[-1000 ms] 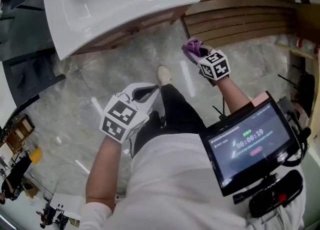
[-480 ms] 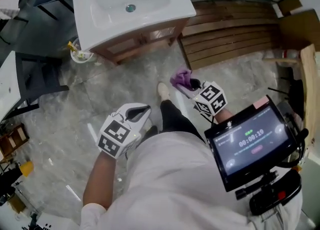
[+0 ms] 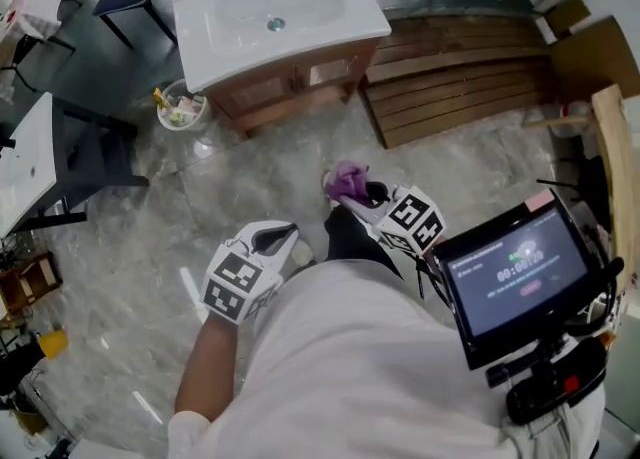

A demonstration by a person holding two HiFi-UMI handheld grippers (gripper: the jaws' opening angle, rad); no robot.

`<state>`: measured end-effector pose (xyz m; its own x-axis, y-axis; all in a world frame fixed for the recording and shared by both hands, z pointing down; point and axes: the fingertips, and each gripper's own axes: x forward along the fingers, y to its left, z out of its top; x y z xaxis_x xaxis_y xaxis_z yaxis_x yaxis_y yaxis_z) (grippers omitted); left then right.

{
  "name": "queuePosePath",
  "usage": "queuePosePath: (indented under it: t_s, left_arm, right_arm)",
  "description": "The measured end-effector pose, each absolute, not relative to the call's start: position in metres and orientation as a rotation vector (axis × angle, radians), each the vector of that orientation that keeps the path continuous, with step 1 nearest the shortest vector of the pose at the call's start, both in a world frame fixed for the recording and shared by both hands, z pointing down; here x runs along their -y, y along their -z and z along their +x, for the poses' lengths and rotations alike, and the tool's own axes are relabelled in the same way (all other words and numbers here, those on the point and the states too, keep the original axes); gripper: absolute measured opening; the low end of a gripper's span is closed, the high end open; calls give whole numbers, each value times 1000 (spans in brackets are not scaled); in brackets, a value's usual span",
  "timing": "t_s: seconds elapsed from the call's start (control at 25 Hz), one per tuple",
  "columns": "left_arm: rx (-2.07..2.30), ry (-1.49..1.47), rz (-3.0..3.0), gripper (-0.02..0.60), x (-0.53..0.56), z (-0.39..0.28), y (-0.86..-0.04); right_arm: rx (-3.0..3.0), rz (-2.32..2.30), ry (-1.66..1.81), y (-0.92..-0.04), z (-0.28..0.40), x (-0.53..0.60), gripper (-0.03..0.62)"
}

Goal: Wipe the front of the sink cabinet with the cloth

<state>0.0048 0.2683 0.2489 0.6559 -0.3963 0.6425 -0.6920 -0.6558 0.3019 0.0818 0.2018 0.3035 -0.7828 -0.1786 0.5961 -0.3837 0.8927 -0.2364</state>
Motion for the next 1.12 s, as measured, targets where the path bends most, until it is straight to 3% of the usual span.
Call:
queuePosePath:
  t_s: [1.12]
  left_arm:
    - [818,-656,2356,5,-299,-11,-245]
  right_arm:
    - [2492,385,-363,-259,52,-257,72]
